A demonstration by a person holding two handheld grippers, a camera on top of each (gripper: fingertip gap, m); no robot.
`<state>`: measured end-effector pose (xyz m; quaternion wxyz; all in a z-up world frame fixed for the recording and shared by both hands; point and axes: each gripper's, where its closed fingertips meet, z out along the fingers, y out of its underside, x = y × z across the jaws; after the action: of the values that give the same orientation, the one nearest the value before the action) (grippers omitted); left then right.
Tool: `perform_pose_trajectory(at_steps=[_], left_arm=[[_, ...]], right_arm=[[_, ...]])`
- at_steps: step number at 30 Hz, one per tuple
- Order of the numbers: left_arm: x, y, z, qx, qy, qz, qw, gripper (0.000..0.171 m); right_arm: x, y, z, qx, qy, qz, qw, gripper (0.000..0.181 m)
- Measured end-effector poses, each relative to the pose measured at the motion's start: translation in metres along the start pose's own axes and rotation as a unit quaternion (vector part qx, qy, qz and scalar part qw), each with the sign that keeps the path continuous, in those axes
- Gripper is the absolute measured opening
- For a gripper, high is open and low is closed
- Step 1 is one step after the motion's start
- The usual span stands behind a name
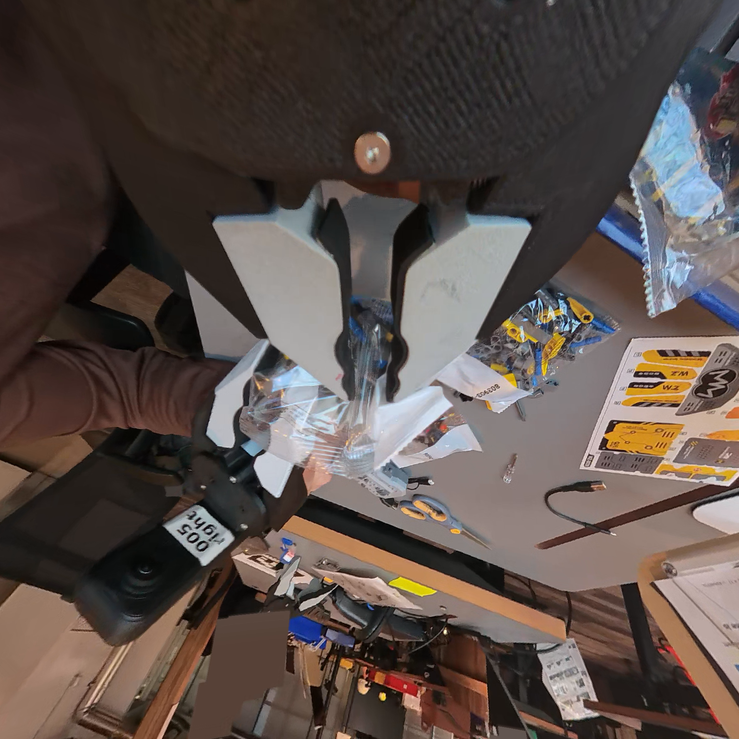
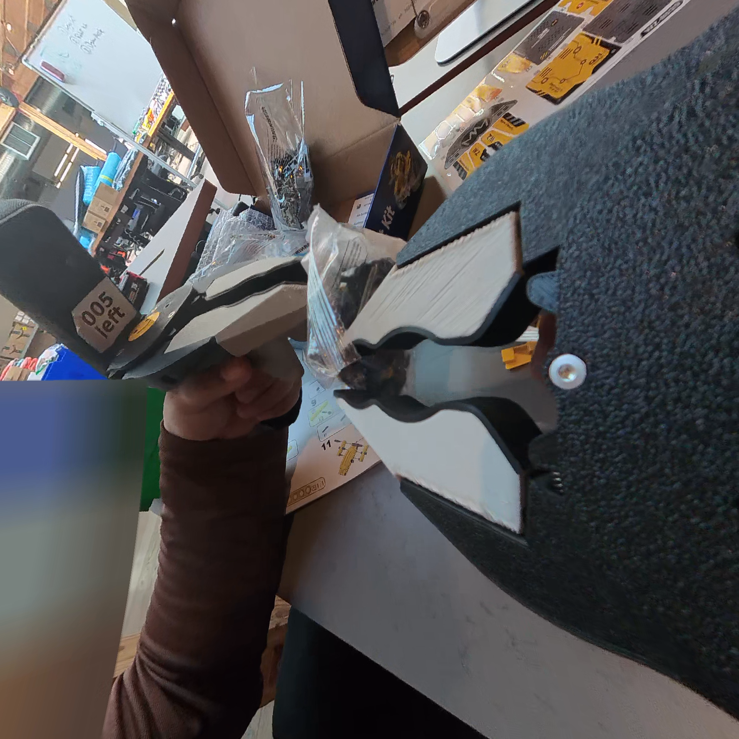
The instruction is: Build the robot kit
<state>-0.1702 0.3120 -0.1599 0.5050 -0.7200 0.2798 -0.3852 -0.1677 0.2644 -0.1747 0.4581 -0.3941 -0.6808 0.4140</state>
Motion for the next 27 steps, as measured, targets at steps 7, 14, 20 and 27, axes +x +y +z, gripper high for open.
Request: perform_pose_trajectory(at_steps=[7, 14, 20, 27], left_arm=[[0.025, -0.017, -0.009, 0.061, 0.094, -0.013, 0.994, 0.005], [0.028, -0.017, -0.003, 0.070, 0.107, -0.016, 0.992, 0.004], [0.021, -0.006, 0.006, 0.041, 0.072, -0.002, 0.997, 0.004], [0.023, -0.011, 0.004, 0.054, 0.080, -0.015, 0.995, 0.003]], right_arm=[[-0.003, -0.028, -0.026, 0.095, -0.076, 0.076, 0.990, 0.017], [0.038, -0.042, -0.046, 0.160, -0.010, 0.165, 0.973, 0.028], [0.035, -0.027, -0.033, 0.103, 0.012, 0.127, 0.986, 0.022], [0.037, -0.019, -0.036, 0.091, 0.008, 0.129, 0.987, 0.025]])
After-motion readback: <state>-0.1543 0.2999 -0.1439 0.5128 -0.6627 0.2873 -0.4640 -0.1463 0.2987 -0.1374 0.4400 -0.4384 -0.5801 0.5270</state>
